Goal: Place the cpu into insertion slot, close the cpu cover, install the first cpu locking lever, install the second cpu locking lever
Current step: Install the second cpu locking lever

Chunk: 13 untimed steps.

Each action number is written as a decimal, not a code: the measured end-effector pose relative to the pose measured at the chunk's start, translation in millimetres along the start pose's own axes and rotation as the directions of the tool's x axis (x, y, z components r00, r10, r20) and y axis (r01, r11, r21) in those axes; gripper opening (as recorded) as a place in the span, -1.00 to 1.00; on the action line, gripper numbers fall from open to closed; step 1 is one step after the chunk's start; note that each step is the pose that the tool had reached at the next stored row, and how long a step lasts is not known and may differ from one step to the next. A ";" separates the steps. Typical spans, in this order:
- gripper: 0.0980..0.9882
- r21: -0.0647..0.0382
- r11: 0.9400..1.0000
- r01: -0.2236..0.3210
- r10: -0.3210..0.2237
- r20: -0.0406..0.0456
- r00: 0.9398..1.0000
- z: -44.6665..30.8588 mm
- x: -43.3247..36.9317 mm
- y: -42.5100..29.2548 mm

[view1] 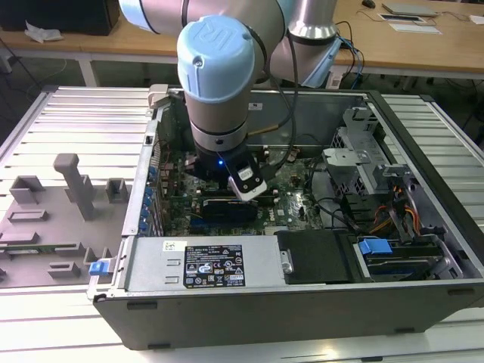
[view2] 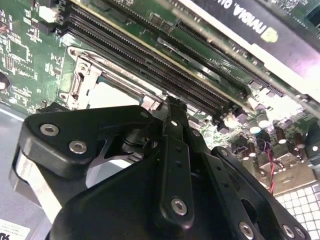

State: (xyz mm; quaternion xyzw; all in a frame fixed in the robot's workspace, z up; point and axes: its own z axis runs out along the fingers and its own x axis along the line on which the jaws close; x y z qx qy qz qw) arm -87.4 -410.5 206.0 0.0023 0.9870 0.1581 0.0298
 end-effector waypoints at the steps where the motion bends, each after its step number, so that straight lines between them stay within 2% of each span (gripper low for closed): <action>1: -0.98 -0.002 1.000 0.000 0.000 0.000 1.000 1.0 0.1 -0.3; 4: -0.98 -0.008 1.000 0.000 0.000 0.000 1.000 6.7 0.9 -1.7; 9: -0.98 -0.010 1.000 0.000 0.000 0.000 1.000 11.9 2.5 7.3; 13: -0.98 -0.010 1.000 -0.001 0.001 0.000 1.000 13.6 6.4 7.8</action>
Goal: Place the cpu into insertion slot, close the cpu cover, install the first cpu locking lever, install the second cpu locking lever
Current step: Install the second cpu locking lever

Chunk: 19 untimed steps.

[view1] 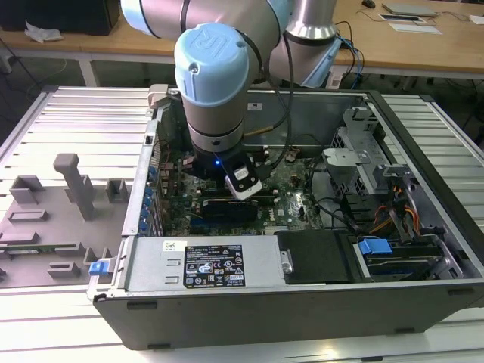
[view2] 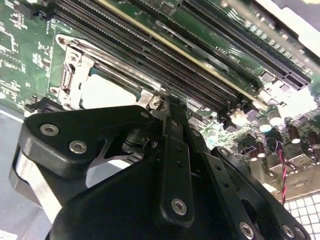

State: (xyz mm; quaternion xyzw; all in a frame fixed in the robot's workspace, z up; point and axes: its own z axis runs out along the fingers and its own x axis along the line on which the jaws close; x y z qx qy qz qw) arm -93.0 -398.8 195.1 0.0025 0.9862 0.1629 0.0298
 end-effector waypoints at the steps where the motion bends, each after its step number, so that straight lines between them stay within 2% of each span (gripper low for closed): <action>1: -0.98 0.000 1.000 0.000 0.000 0.000 1.000 0.1 0.7 0.0; 4: -0.98 0.000 1.000 0.000 0.000 0.000 1.000 -3.6 0.5 1.2; 5: -0.98 0.001 1.000 0.000 0.000 0.000 1.000 -9.6 0.1 3.3; 6: -0.98 0.008 1.000 0.000 0.000 0.000 1.000 -18.2 -0.4 6.2; 7: -0.98 0.024 1.000 0.001 -0.001 0.000 1.000 -22.6 -0.7 7.8; 9: -0.98 0.061 0.998 0.000 0.000 0.001 1.000 -24.7 -1.0 8.4; 11: -0.98 0.084 0.996 -0.002 0.002 0.002 1.000 -24.6 -4.4 8.4; 13: -0.98 0.088 0.996 -0.003 0.003 0.002 1.000 -24.2 -10.1 8.4; 15: -0.98 0.098 0.995 -0.004 0.004 0.000 1.000 -23.6 -21.3 8.3; 16: -0.98 0.105 0.994 -0.005 0.005 -0.001 1.000 -23.4 -24.5 8.3; 17: -0.98 0.118 0.993 -0.004 0.005 -0.003 1.000 -23.0 -30.2 8.5; 19: -0.98 0.134 0.991 -0.004 0.004 -0.004 1.000 -21.0 -36.3 13.3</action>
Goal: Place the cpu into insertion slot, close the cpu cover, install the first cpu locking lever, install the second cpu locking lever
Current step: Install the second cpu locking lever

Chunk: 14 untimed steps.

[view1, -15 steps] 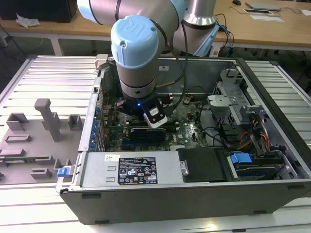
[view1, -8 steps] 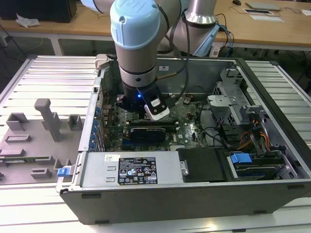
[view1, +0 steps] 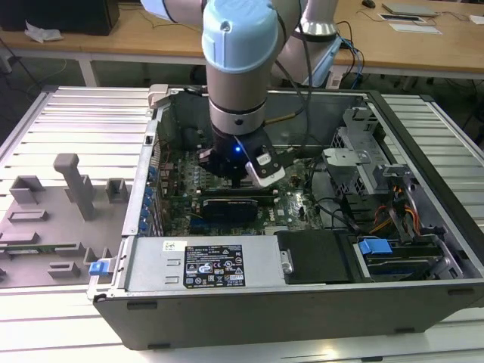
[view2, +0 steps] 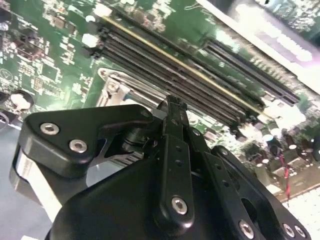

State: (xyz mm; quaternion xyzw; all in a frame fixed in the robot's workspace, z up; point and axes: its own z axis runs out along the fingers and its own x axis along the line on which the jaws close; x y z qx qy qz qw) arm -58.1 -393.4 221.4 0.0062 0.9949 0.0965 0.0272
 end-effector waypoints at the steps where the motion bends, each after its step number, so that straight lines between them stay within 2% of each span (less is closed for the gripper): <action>1: -0.98 0.007 1.000 0.000 0.000 0.000 1.000 0.9 -2.2 3.5; 3: -0.98 0.020 1.000 0.001 -0.001 0.000 1.000 2.4 -4.5 11.0; 5: -0.98 0.033 0.999 0.002 -0.002 0.000 1.000 5.1 -6.9 23.9; 9: -0.98 0.049 0.999 0.003 -0.003 0.000 1.000 8.3 -9.5 39.2; 10: -0.98 0.060 0.998 0.003 -0.003 0.000 1.000 9.7 -10.2 47.6; 12: -0.98 0.063 0.998 0.004 -0.004 0.000 1.000 4.5 -10.5 49.1; 14: -0.98 0.063 0.998 0.003 -0.003 0.000 1.000 4.5 -10.4 49.2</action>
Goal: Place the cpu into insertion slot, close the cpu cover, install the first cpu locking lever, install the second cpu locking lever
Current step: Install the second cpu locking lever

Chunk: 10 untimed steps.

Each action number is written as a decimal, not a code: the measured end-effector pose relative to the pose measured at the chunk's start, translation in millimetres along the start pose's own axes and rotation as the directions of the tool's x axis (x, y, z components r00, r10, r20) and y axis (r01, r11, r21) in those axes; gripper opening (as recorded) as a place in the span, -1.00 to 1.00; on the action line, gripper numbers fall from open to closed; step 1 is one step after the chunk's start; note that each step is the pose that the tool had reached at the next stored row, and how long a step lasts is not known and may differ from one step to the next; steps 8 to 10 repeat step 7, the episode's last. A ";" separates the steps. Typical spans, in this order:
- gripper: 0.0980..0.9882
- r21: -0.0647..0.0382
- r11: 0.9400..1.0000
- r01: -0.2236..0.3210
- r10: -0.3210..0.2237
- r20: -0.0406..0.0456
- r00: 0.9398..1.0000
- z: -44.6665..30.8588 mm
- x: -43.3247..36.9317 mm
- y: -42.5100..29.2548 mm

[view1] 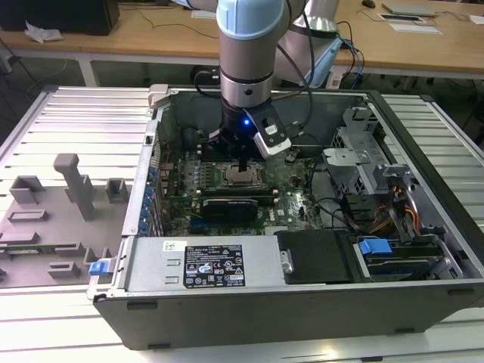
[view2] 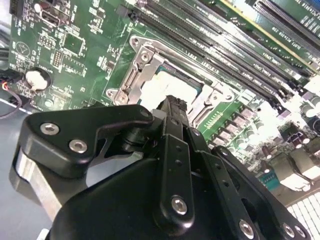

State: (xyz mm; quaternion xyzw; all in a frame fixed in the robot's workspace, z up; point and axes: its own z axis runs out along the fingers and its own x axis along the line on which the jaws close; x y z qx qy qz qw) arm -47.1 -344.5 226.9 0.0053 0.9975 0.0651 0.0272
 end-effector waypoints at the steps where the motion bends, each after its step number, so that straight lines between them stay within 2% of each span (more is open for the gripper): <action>1: -0.98 0.000 1.000 0.000 0.000 0.000 1.000 0.0 0.0 0.0; 10: -0.98 0.000 1.000 0.000 0.000 0.000 1.000 -0.1 0.0 0.0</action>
